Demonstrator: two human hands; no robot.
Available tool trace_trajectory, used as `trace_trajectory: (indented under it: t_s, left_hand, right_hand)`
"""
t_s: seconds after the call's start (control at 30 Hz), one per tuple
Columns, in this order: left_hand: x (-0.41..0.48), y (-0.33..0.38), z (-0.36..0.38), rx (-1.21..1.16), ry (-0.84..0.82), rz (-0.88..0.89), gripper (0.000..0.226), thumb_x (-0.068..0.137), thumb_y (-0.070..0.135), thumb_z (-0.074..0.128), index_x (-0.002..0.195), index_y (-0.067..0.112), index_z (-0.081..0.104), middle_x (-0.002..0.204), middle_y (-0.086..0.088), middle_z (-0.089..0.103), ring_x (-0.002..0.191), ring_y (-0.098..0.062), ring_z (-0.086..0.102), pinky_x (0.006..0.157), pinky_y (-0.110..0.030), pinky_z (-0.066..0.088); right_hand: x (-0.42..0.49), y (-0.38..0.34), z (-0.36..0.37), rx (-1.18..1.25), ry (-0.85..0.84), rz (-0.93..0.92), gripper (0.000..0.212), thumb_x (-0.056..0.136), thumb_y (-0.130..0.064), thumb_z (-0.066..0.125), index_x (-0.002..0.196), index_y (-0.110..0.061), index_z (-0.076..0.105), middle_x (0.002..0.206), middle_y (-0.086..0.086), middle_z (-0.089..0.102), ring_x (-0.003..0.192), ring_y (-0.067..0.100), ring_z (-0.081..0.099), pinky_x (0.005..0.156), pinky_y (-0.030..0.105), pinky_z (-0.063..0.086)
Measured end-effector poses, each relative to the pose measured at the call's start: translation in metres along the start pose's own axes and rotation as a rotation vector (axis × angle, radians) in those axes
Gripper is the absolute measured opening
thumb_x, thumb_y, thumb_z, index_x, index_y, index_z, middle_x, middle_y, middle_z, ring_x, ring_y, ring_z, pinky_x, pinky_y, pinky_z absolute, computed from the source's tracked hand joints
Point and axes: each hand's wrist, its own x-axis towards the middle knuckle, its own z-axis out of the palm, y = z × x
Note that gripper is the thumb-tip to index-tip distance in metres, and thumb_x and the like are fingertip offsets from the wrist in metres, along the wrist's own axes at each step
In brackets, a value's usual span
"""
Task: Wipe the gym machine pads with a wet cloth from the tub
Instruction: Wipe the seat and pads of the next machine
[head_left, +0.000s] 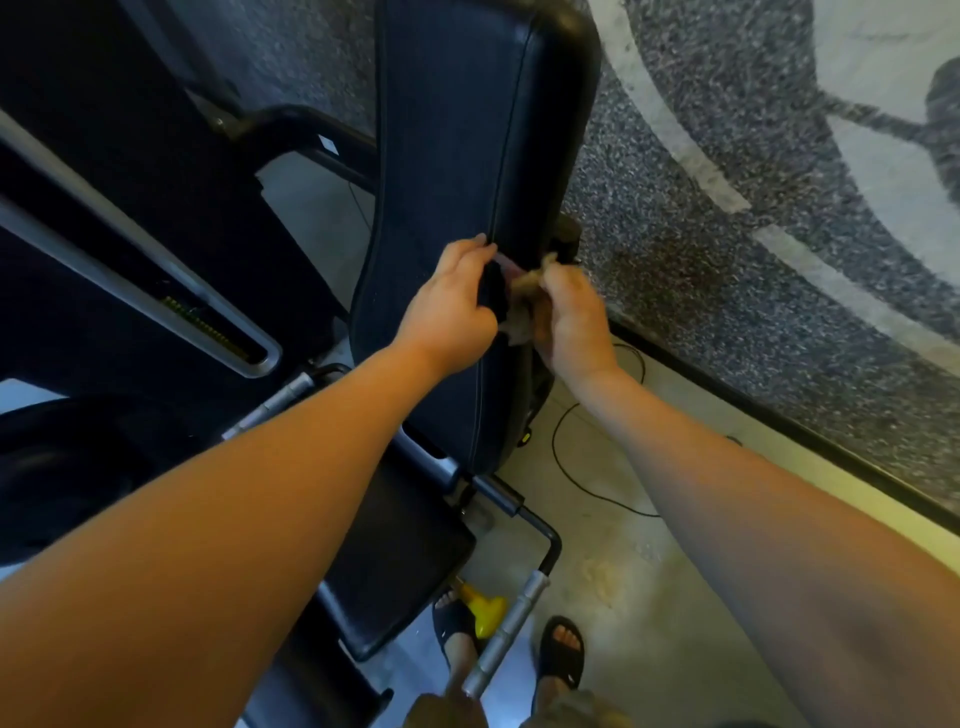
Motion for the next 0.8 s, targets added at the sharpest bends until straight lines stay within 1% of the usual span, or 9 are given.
trace_trajectory:
  t_s: [0.13, 0.27, 0.33, 0.43, 0.53, 0.6, 0.67, 0.73, 0.8]
  left_hand:
    - [0.004, -0.001, -0.002, 0.022, 0.034, -0.007, 0.069, 0.084, 0.001, 0.047, 0.151, 0.019, 0.04, 0.159, 0.009, 0.029, 0.138, -0.022, 0.041, 0.102, -0.026, 0.036]
    - [0.003, -0.005, 0.005, 0.02, 0.011, -0.002, 0.075, 0.083, -0.001, 0.047, 0.154, 0.019, 0.035, 0.162, 0.008, 0.024, 0.143, -0.019, 0.035, 0.105, -0.023, 0.032]
    - [0.003, -0.004, 0.007, 0.001, 0.015, -0.01, 0.077, 0.083, -0.002, 0.047, 0.156, 0.018, 0.032, 0.163, 0.007, 0.022, 0.145, -0.019, 0.032, 0.108, -0.024, 0.031]
    - [0.003, -0.002, 0.008, -0.027, 0.013, -0.032, 0.078, 0.082, -0.003, 0.047, 0.156, 0.018, 0.032, 0.162, 0.009, 0.021, 0.146, -0.018, 0.031, 0.108, -0.024, 0.032]
    - [0.004, -0.004, 0.004, -0.029, -0.004, -0.024, 0.078, 0.083, -0.005, 0.045, 0.156, 0.02, 0.032, 0.162, 0.01, 0.02, 0.146, -0.017, 0.03, 0.106, -0.023, 0.033]
    - [0.004, -0.006, 0.001, -0.031, -0.03, -0.015, 0.08, 0.083, -0.005, 0.045, 0.156, 0.023, 0.031, 0.163, 0.012, 0.019, 0.147, -0.015, 0.028, 0.107, -0.026, 0.037]
    - [0.003, -0.01, -0.001, -0.04, -0.044, -0.002, 0.081, 0.083, -0.006, 0.044, 0.157, 0.025, 0.03, 0.163, 0.014, 0.018, 0.147, -0.014, 0.027, 0.111, -0.032, 0.039]
    - [0.003, -0.015, -0.004, -0.048, -0.054, 0.009, 0.082, 0.083, -0.006, 0.044, 0.157, 0.025, 0.029, 0.163, 0.014, 0.017, 0.147, -0.013, 0.026, 0.113, -0.034, 0.039]
    - [0.003, -0.018, -0.003, -0.055, -0.072, 0.024, 0.083, 0.083, -0.007, 0.044, 0.157, 0.026, 0.028, 0.163, 0.014, 0.017, 0.148, -0.013, 0.025, 0.113, -0.032, 0.038]
  right_hand:
    - [-0.036, 0.011, -0.004, -0.06, -0.284, -0.101, 0.024, 0.092, -0.022, 0.045, 0.103, -0.012, 0.063, 0.103, 0.009, 0.063, 0.094, 0.027, 0.059, 0.082, 0.042, 0.052]
    - [0.015, 0.011, -0.022, 0.005, 0.021, 0.13, 0.013, 0.09, -0.004, 0.056, 0.102, -0.004, 0.059, 0.102, 0.012, 0.056, 0.093, 0.02, 0.052, 0.082, 0.023, 0.035]
    - [0.024, 0.009, -0.009, 0.015, 0.009, 0.231, 0.01, 0.093, -0.005, 0.052, 0.102, -0.003, 0.057, 0.097, 0.008, 0.056, 0.089, 0.02, 0.055, 0.077, 0.028, 0.04]
    - [-0.024, 0.015, 0.019, 0.229, -0.161, 0.389, 0.026, 0.103, -0.023, 0.046, 0.108, 0.001, 0.055, 0.081, 0.012, 0.059, 0.065, 0.028, 0.058, 0.063, 0.043, 0.051]
    - [-0.064, 0.018, 0.02, 0.02, -0.345, 0.163, 0.008, 0.093, -0.006, 0.049, 0.086, -0.008, 0.053, 0.083, 0.012, 0.056, 0.071, 0.026, 0.056, 0.064, 0.047, 0.047]
    - [-0.05, 0.011, 0.011, 0.103, -0.245, 0.217, 0.004, 0.089, -0.008, 0.052, 0.089, -0.012, 0.054, 0.093, 0.011, 0.057, 0.081, 0.018, 0.057, 0.071, 0.033, 0.049]
    - [-0.022, -0.004, 0.004, 0.191, -0.039, 0.264, 0.011, 0.089, -0.006, 0.056, 0.099, -0.01, 0.057, 0.101, 0.008, 0.054, 0.084, 0.008, 0.047, 0.076, 0.015, 0.039]
    - [-0.009, -0.015, 0.006, 0.253, 0.113, 0.293, 0.011, 0.089, -0.006, 0.056, 0.099, -0.008, 0.06, 0.101, 0.003, 0.048, 0.088, 0.007, 0.046, 0.084, 0.019, 0.038]
    - [-0.022, -0.017, 0.014, 0.178, 0.081, 0.251, 0.016, 0.089, -0.008, 0.052, 0.102, -0.011, 0.062, 0.105, 0.0, 0.049, 0.094, 0.009, 0.052, 0.089, 0.031, 0.047]
